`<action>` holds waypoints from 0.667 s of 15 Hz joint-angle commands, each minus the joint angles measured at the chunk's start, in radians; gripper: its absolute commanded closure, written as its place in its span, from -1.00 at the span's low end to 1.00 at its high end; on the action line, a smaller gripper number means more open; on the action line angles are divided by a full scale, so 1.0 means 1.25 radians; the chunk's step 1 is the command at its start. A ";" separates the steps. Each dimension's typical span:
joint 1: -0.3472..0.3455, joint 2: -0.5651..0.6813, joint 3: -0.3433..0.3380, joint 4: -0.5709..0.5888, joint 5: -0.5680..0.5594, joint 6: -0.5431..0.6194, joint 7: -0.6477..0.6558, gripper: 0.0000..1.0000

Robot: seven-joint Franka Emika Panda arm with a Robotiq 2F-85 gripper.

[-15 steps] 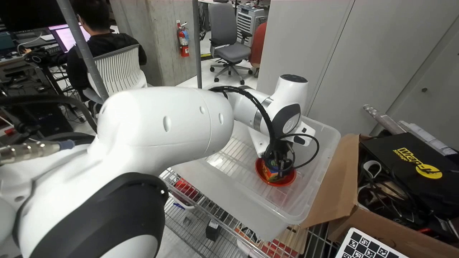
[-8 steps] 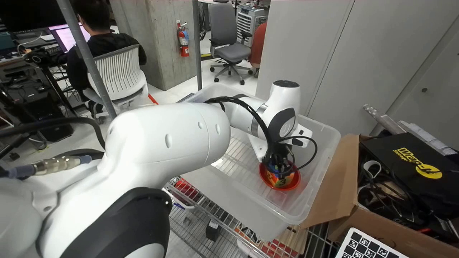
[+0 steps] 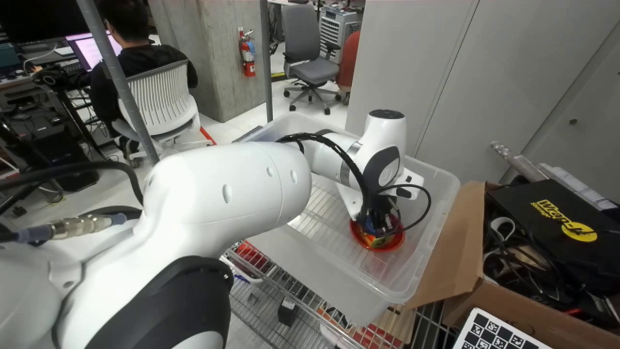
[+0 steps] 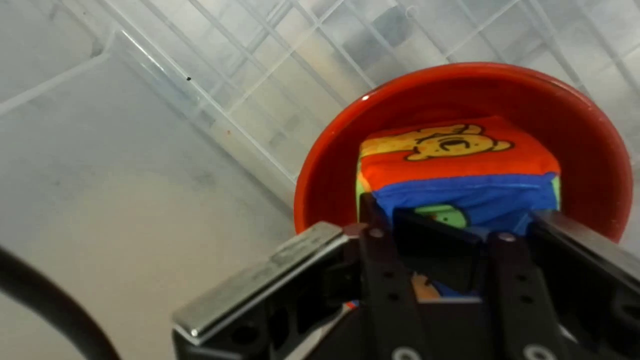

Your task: Remove the rubik's cube from the orange bowl

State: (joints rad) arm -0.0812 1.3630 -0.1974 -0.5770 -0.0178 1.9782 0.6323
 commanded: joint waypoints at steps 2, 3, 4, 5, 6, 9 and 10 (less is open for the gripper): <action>0.015 -0.026 0.003 0.003 -0.006 -0.039 -0.034 0.98; 0.022 -0.045 0.003 -0.007 -0.007 -0.046 -0.047 0.98; 0.027 -0.054 0.003 -0.010 -0.008 -0.044 -0.062 0.98; 0.035 -0.074 0.007 -0.018 -0.008 -0.042 -0.090 0.98; 0.041 -0.086 0.008 -0.021 -0.008 -0.039 -0.110 0.98; 0.060 -0.124 0.020 -0.035 0.000 -0.016 -0.184 0.98; 0.064 -0.133 0.029 -0.040 0.008 -0.016 -0.207 0.98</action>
State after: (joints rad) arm -0.0147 1.2564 -0.1903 -0.5769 -0.0170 1.9582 0.4540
